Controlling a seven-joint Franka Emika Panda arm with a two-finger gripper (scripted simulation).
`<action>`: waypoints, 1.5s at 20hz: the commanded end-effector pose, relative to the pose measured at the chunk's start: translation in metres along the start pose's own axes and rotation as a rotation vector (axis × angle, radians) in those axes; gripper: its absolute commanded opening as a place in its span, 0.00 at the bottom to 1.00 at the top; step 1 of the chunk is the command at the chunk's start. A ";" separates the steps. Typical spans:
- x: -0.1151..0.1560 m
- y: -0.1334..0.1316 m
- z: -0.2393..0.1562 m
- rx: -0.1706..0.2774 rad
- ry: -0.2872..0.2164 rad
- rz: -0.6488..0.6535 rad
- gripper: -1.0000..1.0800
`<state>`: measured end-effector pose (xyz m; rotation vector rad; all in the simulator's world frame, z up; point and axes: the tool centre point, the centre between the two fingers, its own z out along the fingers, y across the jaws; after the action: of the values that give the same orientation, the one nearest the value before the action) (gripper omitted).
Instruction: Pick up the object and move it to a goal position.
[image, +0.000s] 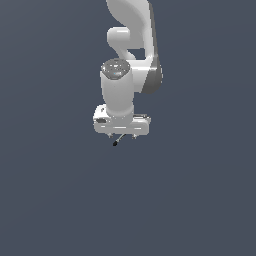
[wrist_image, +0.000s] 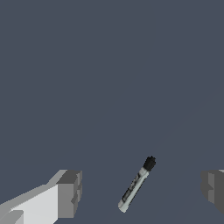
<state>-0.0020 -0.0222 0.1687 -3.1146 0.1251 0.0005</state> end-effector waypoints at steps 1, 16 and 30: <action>0.000 0.000 0.000 0.000 0.000 0.000 0.96; 0.000 0.014 -0.005 -0.012 0.005 -0.013 0.96; -0.038 0.018 0.050 -0.008 0.004 0.234 0.96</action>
<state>-0.0342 -0.0358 0.1264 -3.0960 0.4279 -0.0016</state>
